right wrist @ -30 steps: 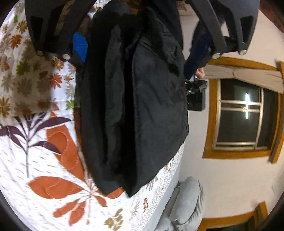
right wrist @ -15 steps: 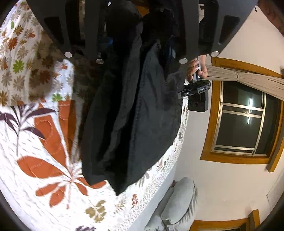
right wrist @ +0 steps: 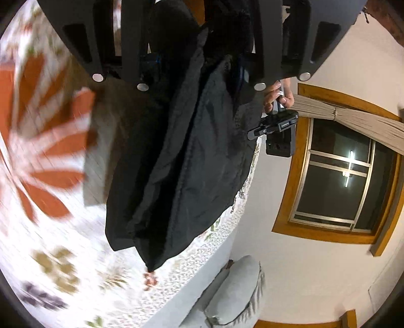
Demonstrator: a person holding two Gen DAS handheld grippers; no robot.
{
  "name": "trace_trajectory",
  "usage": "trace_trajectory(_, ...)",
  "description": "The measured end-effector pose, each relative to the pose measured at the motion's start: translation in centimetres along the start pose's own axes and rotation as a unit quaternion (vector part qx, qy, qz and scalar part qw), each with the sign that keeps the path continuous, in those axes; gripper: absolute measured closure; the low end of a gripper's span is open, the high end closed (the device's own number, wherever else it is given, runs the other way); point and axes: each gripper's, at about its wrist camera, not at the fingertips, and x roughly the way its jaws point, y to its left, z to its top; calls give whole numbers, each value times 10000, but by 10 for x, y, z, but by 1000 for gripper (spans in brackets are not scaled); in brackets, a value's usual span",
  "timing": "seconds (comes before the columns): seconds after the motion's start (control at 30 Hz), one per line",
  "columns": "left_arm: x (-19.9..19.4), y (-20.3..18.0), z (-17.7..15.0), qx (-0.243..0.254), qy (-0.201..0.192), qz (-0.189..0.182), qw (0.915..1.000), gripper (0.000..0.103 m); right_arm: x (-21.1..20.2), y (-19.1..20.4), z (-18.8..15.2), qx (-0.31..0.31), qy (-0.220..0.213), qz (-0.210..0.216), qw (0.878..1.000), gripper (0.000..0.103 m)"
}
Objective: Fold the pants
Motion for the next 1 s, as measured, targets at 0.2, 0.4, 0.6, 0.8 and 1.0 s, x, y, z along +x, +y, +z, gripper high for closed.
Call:
trace_trajectory(0.2, -17, 27, 70, -146, -197, 219, 9995, 69, 45, 12, 71, -185, 108, -36, 9998, 62)
trace_trajectory(0.4, -7, 66, 128, -350, -71, 506, 9981, 69, 88, 2, 122, -163, 311, -223, 9991, 62)
trace_trajectory(0.6, -5, 85, 135, -307, 58, 538, 9981, 66, 105, -31, 142, -52, 449, -269, 9986, 62)
trace_trajectory(0.8, 0, 104, 125, -388, 35, 593, 9975, 49, 109, -47, 142, 53, 519, -395, 9979, 56)
trace_trajectory(1.0, -26, 98, 116, -352, -508, 650, 9960, 43, 103, -50, 140, 210, 308, -539, 9978, 41)
